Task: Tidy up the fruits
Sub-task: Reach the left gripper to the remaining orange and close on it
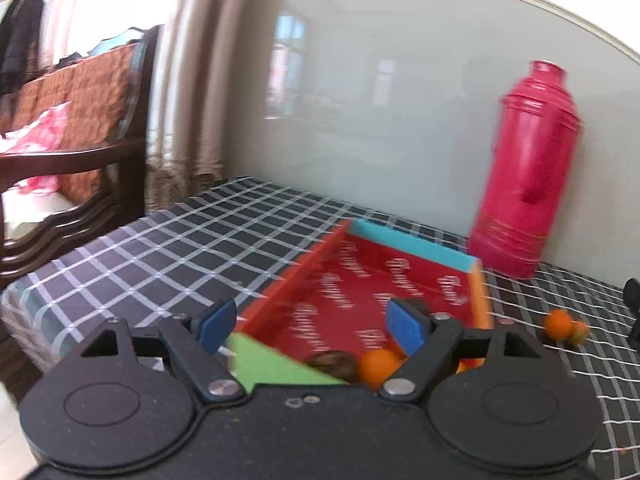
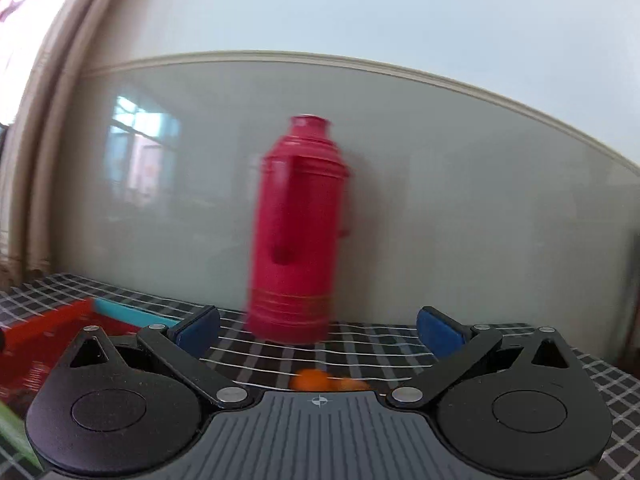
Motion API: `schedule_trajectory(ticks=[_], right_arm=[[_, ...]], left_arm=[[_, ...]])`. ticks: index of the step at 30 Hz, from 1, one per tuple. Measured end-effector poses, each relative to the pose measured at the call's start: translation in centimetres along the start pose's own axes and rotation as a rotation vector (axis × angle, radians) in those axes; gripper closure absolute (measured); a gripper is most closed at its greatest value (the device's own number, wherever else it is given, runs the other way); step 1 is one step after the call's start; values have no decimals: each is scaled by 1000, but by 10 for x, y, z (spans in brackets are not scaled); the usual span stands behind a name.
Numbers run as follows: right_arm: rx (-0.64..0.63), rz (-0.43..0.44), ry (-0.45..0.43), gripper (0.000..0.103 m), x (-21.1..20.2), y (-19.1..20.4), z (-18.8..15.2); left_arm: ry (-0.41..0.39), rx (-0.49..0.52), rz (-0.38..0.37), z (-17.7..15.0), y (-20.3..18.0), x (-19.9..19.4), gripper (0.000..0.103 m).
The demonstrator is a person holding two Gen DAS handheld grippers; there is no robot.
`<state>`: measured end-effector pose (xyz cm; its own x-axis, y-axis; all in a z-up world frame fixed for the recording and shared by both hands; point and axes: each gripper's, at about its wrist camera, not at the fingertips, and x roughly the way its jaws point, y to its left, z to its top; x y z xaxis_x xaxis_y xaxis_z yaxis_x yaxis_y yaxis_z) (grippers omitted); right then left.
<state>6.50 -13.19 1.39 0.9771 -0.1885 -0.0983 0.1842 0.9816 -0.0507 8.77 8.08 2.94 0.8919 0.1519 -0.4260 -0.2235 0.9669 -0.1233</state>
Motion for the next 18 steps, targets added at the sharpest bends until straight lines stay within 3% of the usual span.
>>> schedule_trajectory(ticks=[13,18], right_arm=[[20,-437,114,0,18,-101,-25],[36,-481,150,0,19,-129,-34]], left_arm=[[3,196,-244,-22,-117,8,28],[35,248,-298,-32,-147,18,31]])
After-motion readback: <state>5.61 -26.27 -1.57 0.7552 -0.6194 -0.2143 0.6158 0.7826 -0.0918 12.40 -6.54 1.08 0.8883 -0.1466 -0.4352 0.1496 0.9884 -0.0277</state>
